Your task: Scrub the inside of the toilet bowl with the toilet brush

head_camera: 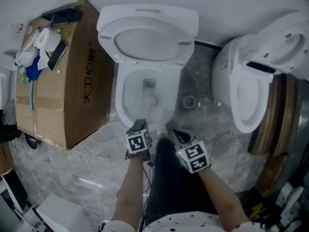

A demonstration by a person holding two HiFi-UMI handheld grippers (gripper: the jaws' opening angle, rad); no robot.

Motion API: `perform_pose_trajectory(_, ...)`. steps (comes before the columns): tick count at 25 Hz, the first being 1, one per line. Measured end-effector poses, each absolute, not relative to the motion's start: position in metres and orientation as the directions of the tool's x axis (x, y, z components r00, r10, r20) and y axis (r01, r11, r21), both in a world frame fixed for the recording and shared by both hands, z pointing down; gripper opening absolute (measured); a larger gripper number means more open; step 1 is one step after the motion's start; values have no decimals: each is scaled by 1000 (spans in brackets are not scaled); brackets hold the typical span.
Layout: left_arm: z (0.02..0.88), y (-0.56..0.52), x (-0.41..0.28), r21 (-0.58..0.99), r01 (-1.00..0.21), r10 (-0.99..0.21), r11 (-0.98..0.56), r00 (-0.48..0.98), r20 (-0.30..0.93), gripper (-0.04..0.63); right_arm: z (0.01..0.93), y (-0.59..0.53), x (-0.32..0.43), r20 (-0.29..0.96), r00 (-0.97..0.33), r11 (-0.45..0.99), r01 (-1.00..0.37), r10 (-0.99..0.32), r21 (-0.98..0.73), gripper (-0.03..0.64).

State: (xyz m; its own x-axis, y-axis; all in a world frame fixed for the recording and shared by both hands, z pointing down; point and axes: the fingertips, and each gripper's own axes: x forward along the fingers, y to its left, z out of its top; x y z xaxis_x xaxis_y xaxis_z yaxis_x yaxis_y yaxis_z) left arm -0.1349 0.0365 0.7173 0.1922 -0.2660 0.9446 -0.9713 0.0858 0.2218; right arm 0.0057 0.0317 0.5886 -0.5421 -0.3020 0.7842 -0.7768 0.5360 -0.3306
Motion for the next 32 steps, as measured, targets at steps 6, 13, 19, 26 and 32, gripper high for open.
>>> perform_pose_trajectory(6, 714, 25, -125, 232, -970, -284, 69, 203, 937, 156, 590, 32, 8, 785, -541, 533, -778, -302, -331, 6)
perform_pose_trajectory(13, 708, 5, -119, 221, -975, -312, 36, 199, 929, 156, 591, 30, 10, 787, -539, 524, -783, -301, -336, 6)
perform_pose_trajectory(19, 709, -4, -116, 217, -976, -311, 23, 200, 929, 156, 593, 28, 13, 787, -536, 520, -786, -307, -333, 6)
perform_pose_trajectory(26, 709, -21, -112, 223, -975, -314, -4, 213, 925, 156, 595, 24, 14, 787, -534, 517, -789, -309, -332, 6)
perform_pose_trajectory(32, 709, -40, -108, 222, -975, -327, -34, 221, 919, 156, 598, 23, 14, 790, -533, 513, -790, -304, -336, 6)
